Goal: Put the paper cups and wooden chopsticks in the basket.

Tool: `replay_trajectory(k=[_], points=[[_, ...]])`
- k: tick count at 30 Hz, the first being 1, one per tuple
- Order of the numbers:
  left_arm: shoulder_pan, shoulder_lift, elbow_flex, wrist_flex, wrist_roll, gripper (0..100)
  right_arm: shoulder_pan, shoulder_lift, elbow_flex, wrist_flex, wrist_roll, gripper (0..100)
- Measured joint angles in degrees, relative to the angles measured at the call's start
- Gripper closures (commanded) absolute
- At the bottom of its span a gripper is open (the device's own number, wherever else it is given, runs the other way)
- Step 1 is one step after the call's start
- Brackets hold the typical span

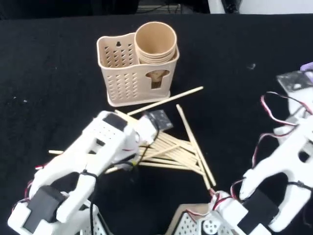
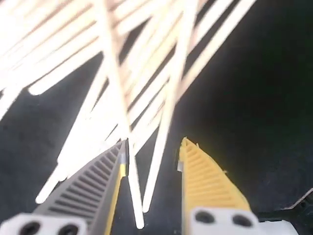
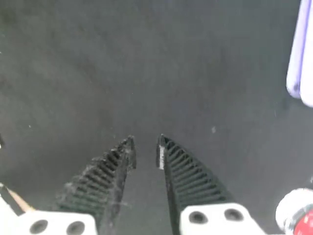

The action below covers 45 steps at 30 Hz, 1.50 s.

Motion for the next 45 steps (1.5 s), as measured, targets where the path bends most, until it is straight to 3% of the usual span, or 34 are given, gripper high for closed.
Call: replay_trajectory(k=[5,8,15,23,28,32,41,45], points=[[-1.9,-9.7,-1.8,8.3,0.0,85,-5.0,0.0,7.9,-7.5,0.0,91.0],[-6.4,-19.4,-1.4,9.1,0.0,85,-8.1,0.0,12.5,-11.8,0.0,91.0],[-27.0,-40.3,7.6,9.0,0.8,85,-19.4,0.0,15.6,-13.5,-5.4,90.7],[-48.4,-44.2,21.1,-4.0,15.6,85,-33.1,0.0,19.2,-13.6,-10.5,87.4],[-49.9,-44.3,26.7,-9.1,28.0,85,-37.2,-0.7,23.2,-14.1,-10.7,87.3],[-51.3,-44.3,29.5,-12.5,33.1,85,-40.1,-5.5,27.9,-17.0,-11.7,87.1],[-51.6,-44.5,32.8,-16.1,34.3,85,-50.4,-3.9,30.4,-25.5,-21.7,87.0],[-51.6,-44.5,34.2,-16.2,34.3,85,-50.3,4.6,26.4,-26.5,-24.1,87.0]])
